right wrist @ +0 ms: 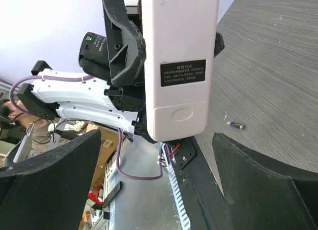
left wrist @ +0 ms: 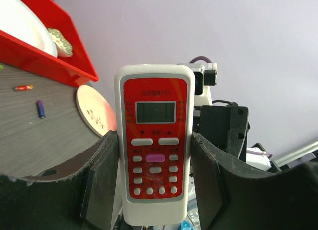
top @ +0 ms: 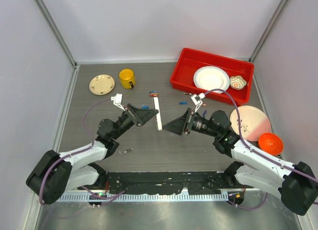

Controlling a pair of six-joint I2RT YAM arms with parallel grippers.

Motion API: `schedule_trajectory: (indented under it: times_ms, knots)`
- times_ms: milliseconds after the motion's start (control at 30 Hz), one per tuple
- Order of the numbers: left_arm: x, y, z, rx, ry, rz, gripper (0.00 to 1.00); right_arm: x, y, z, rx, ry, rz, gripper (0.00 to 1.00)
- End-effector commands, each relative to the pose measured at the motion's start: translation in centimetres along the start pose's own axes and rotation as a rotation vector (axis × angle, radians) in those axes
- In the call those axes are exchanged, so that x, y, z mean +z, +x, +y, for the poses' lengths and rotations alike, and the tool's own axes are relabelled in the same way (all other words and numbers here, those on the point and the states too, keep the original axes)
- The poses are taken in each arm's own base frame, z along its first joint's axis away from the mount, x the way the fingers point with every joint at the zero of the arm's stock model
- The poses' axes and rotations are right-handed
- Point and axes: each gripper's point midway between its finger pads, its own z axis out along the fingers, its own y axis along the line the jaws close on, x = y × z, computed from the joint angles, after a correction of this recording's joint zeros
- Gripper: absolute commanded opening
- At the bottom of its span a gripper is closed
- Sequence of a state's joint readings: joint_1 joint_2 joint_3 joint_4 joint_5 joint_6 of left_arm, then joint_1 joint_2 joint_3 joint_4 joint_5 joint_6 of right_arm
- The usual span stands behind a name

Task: Load the batteries into the remote control
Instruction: Turn over the remote control.

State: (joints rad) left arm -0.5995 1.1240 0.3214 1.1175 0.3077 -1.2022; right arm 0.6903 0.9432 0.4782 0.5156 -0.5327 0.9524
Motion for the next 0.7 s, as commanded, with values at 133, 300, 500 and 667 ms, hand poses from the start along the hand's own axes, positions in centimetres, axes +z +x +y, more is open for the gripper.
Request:
schedule_trajectory:
  times_ms: [133,300,500,667]
  knots:
    - [0.6,-1.1,-4.9,-0.009,0.21,-0.004,0.0,0.8,-0.2,0.7,-0.05,-0.065,0.018,1.0]
    - [0.7,-1.0,-5.2,-0.021,0.22,0.007,0.0,1.1,-0.5,0.9,-0.06,-0.08,0.017,1.0]
    - [0.8,-0.9,-5.6,-0.031,0.234,0.013,0.0,1.7,-1.1,1.4,-0.058,-0.107,0.003,0.99]
    - [0.9,-0.8,-5.3,-0.042,0.233,0.015,0.0,2.2,-1.5,2.1,-0.05,-0.153,0.0,0.96]
